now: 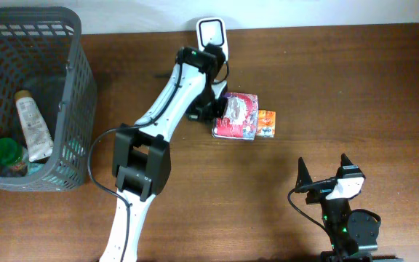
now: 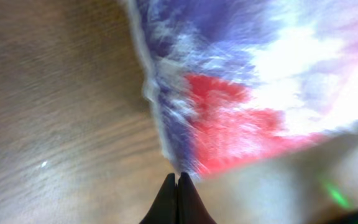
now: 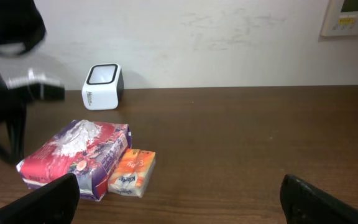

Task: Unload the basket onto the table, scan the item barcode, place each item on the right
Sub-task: 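Return the left gripper to the basket and grasp the green wipes pack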

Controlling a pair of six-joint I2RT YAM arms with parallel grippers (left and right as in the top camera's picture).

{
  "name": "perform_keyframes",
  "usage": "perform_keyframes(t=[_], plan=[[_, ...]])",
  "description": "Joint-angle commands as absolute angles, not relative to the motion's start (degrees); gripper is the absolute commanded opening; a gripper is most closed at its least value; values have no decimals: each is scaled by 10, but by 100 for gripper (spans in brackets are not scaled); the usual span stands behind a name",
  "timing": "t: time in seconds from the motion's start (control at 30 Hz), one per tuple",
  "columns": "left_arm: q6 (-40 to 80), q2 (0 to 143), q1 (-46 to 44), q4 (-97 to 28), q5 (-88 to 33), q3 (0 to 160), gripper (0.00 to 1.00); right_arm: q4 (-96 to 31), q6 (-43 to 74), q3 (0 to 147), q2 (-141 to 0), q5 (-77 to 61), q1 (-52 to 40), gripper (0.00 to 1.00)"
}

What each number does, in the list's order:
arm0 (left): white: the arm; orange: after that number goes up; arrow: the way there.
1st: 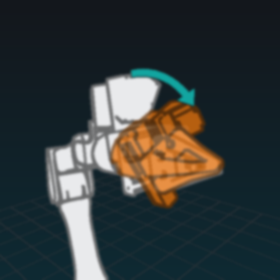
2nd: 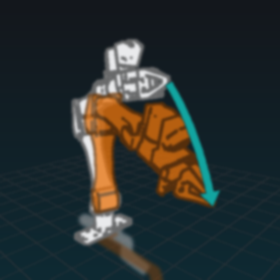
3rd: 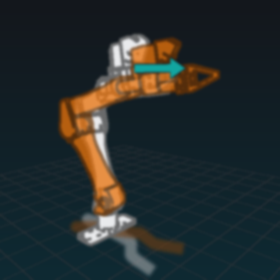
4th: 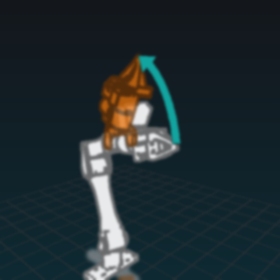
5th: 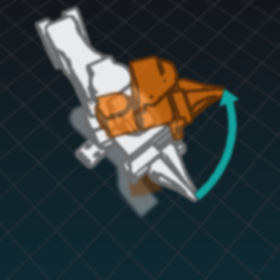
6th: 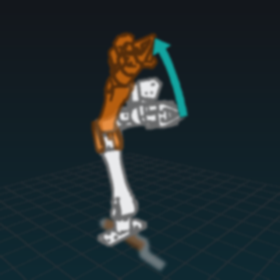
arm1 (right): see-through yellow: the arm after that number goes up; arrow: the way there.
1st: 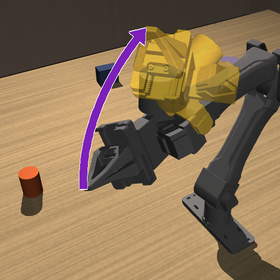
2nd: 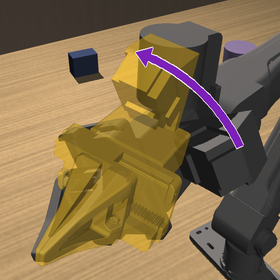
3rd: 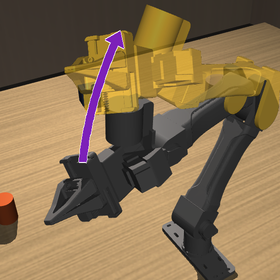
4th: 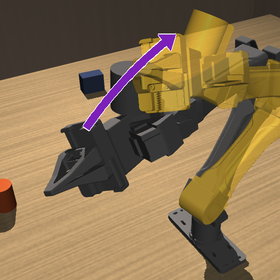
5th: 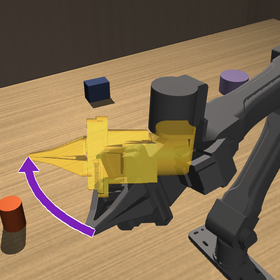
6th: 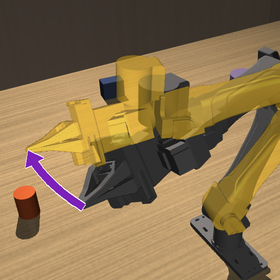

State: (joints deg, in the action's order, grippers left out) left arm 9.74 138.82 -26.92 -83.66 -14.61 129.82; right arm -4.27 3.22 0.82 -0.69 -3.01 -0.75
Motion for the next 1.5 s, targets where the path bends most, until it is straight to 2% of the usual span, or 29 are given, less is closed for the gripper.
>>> perform_keyframes(t=[0.0, 0.03, 0.07, 0.17, 0.2, 0.23, 0.27, 0.37, 0.47, 0.67, 0.8, 1.0, 1.13, 1.2, 1.37, 1.47], plan=[[98, 1383, -258, -901, -129, 1452, 0, -43, 37, 3, -4, -29, -4, 98], [98, 1383, -252, -929, -115, 1506, 0, -43, 37, 3, -4, -29, -4, 99], [93, 1383, -236, -967, -109, 1594, 7, -43, 37, 3, -4, -29, -4, 99], [89, 1346, -201, -967, -111, 1677, 33, -43, 37, 3, -4, -29, -4, 98], [89, 1331, -192, -967, -111, 1686, 58, -43, 37, 3, -4, -29, -4, 98], [89, 1308, -180, -967, -111, 1687, 65, -43, 37, 3, -4, -29, -4, 98], [89, 1289, -169, -967, -112, 1687, 66, -43, 37, 3, -4, -29, -4, 98], [66, 1225, -127, -967, -111, 1687, 91, -43, 37, 3, -4, -29, -4, 99], [62, 1190, -100, -967, -104, 1687, 99, -43, 37, 3, -4, -29, -4, 99], [62, 1160, -40, -967, -50, 1687, 99, -43, 37, 3, -4, -29, -4, 99], [76, 1160, 32, -967, 3, 1687, 99, -43, 37, 3, -4, -29, -4, 98], [81, 1160, 152, -967, 5, 1680, 99, -43, 37, 3, -4, -29, -4, 99], [81, 1161, 219, -967, 5, 1599, 100, -43, 37, 3, -4, -29, -4, 99], [82, 1162, 243, -961, 5, 1540, 95, -43, 37, 3, -4, -29, -4, 99], [81, 1162, 264, -899, 18, 1423, 90, -43, 37, 3, -4, -29, -4, 98], [81, 1162, 264, -861, 56, 1366, 90, -43, 37, 3, -4, -29, -4, 99]])
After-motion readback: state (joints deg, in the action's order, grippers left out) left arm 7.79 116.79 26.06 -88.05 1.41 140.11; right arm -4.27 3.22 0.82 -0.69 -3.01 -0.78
